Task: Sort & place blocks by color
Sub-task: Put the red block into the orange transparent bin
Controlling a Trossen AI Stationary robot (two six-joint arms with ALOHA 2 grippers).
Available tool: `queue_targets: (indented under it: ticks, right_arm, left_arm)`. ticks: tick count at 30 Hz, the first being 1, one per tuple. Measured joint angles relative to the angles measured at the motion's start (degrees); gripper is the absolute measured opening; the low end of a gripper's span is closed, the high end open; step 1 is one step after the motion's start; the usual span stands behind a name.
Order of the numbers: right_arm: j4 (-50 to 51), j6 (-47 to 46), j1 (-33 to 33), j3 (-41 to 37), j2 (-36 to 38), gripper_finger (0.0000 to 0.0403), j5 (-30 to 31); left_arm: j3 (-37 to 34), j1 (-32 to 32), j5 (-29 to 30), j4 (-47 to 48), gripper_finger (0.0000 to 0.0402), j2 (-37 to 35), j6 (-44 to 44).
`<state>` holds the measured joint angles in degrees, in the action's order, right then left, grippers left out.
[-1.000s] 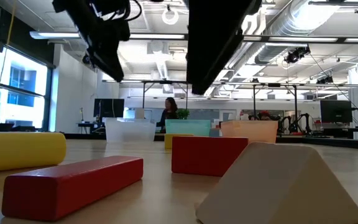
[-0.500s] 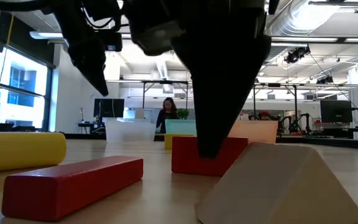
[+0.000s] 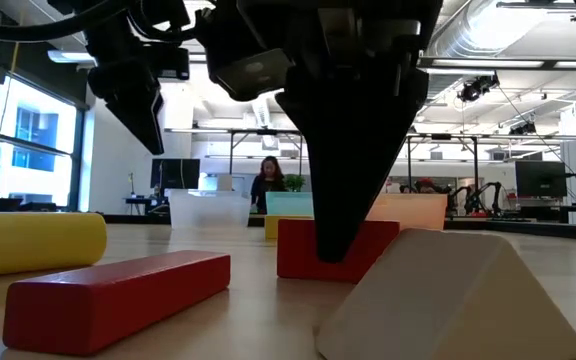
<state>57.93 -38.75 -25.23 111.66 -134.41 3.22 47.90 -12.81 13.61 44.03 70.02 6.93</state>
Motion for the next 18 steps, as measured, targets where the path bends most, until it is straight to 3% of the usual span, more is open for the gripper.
queue_targets:
  ticks: [3, 8, 12, 18]
  right_arm:
    - [0.0, 0.06, 0.4, 0.0, 0.02, 0.0011, 0.03]
    - [0.51, -0.02, 1.23, 0.0, 0.02, 0.0027, 2.24]
    - [2.21, 1.39, 2.28, 0.0, 0.62, 0.0009, 3.98]
    - [4.48, 1.71, 3.16, 0.0, 3.79, 0.0014, 12.32]
  left_arm:
    - [0.0, 0.24, 0.59, 0.47, 0.0216, 0.0, -0.01]
    - [0.0, 0.64, 0.76, 1.21, 0.0216, 0.0, 0.42]
    - [0.0, 1.47, 0.74, 1.37, 0.0216, 0.0, 1.01]
    - [0.0, 4.14, 0.72, 1.72, 0.0216, 0.0, 1.93]
